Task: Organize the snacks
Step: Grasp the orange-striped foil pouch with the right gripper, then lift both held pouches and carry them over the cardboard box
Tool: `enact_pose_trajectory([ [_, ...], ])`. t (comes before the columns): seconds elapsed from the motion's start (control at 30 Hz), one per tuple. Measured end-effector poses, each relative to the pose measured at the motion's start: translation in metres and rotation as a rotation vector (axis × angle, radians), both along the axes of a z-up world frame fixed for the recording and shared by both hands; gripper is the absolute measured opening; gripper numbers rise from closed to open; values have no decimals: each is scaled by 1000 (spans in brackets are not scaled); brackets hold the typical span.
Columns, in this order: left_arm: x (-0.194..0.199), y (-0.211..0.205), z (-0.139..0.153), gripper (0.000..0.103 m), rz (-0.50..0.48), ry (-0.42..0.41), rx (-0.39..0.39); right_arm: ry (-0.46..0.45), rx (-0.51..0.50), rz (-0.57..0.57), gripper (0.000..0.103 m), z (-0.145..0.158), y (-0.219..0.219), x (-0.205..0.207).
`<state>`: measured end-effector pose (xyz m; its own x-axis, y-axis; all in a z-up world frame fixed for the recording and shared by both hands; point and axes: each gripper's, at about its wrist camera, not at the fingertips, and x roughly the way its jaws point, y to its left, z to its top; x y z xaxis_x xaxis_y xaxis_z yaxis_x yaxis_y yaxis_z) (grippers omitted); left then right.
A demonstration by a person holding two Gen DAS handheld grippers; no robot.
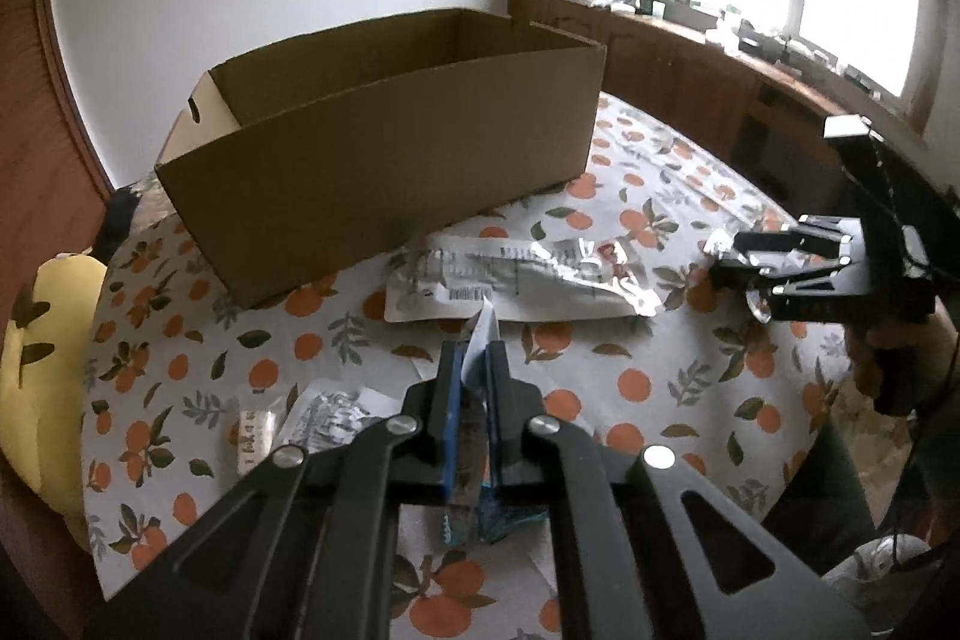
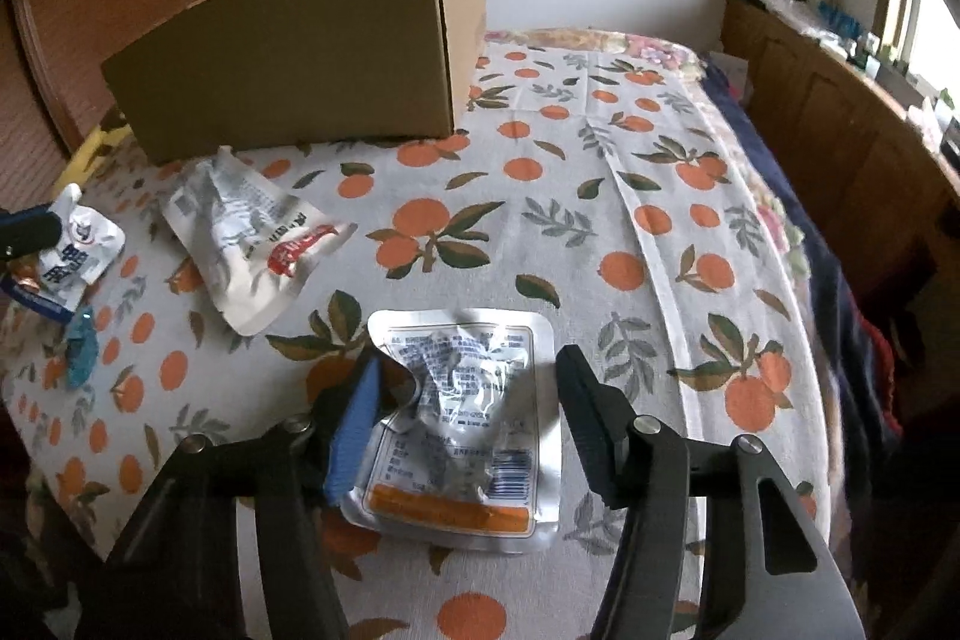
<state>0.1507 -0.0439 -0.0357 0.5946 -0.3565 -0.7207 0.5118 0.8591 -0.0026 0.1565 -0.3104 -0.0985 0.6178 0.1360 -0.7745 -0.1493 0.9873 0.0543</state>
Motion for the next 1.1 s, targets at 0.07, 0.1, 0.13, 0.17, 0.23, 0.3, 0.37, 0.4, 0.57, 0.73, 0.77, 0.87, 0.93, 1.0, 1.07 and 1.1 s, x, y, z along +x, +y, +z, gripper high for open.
enact_pose_trajectory([
  [0.07, 0, -1, 2, 4, -2, -5, -4, -2, 13, 20, 59, 1, -1, -1],
  [0.1, 0, -2, 3, 4, -2, -12, -5, 0, 16, 23, 59, 1, -2, -1],
  [0.13, 0, -3, 3, 4, -5, -14, -6, 2, 18, 24, 58, 1, -2, -1],
  [0.17, -1, -4, 3, 4, -9, -13, -7, -1, 20, 26, 58, 2, -1, -1],
  [0.23, -2, -5, 5, 4, -8, -17, -10, -9, 25, 32, 57, 6, -1, -2],
  [0.3, -2, -5, 6, 4, -9, -19, -18, -17, 25, 38, 57, 9, 2, -3],
  [0.37, -2, -5, 8, 4, -5, -25, -22, -24, 26, 44, 57, 12, 3, -4],
  [0.4, -2, -5, 9, 4, -4, -26, -24, -26, 27, 46, 56, 13, 4, -4],
  [0.57, -4, -4, 12, 4, -1, -37, -26, -41, 58, 51, 56, 19, 4, -7],
  [0.73, -3, -3, 19, 4, 3, -49, -38, -79, 73, 66, 57, 34, 9, -12],
  [0.77, -3, -3, 21, 4, 5, -52, -41, -85, 72, 72, 57, 37, 11, -12],
  [0.87, -1, -2, 30, 4, 11, -69, -55, -105, 72, 90, 57, 47, 16, -13],
  [0.93, 0, -1, 36, 4, 15, -80, -63, -115, 77, 102, 57, 55, 20, -13],
  [1.0, 2, 0, 43, 4, 20, -94, -71, -132, 82, 118, 57, 64, 24, -11],
  [1.07, 6, 2, 51, 4, 25, -107, -79, -147, 81, 134, 57, 72, 28, -9],
  [1.1, 8, 2, 55, 4, 28, -112, -83, -155, 79, 142, 57, 76, 30, -7],
])
